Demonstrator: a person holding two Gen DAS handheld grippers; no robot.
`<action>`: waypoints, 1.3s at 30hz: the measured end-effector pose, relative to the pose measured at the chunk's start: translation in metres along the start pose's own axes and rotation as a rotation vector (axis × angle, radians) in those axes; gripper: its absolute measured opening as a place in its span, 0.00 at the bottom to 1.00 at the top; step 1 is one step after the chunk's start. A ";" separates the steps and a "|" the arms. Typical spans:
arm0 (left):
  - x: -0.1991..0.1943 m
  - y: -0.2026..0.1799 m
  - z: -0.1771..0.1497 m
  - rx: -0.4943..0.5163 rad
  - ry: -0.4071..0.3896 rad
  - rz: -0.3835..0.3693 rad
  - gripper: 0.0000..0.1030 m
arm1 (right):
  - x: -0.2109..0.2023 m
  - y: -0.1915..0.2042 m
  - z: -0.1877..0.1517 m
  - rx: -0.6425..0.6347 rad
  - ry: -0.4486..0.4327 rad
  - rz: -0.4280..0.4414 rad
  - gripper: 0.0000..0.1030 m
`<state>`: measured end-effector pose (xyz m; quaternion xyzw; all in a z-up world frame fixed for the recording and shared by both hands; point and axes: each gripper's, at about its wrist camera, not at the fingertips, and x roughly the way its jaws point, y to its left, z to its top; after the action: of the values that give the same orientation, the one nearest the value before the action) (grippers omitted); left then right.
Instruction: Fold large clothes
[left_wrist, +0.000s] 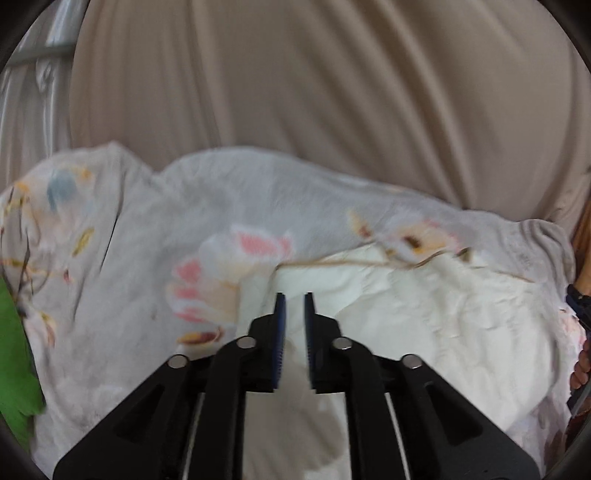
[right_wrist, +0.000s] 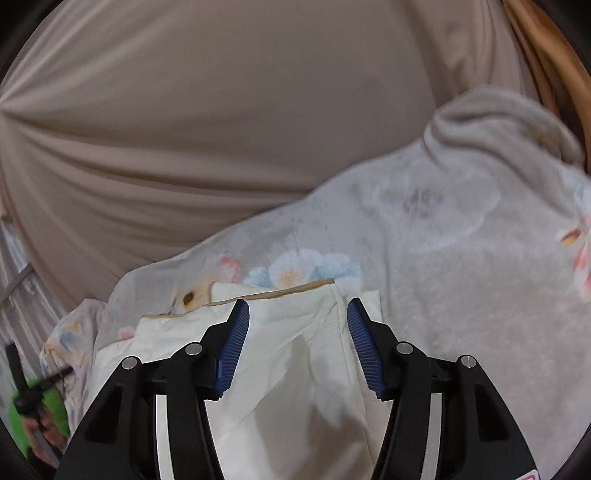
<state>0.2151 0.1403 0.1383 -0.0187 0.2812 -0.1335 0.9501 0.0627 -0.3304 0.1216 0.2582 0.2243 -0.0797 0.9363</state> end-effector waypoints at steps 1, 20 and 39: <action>-0.005 -0.009 0.004 0.020 -0.013 -0.018 0.23 | -0.007 0.008 -0.002 -0.036 -0.008 0.004 0.54; 0.080 -0.058 -0.056 0.171 0.160 0.070 0.28 | 0.046 0.118 -0.096 -0.540 0.194 0.022 0.38; 0.134 0.041 -0.001 -0.310 0.319 -0.021 0.39 | 0.100 0.015 0.012 -0.036 0.261 -0.159 0.41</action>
<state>0.3325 0.1441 0.0622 -0.1460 0.4447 -0.0998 0.8780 0.1596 -0.3269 0.0914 0.2309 0.3654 -0.1151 0.8944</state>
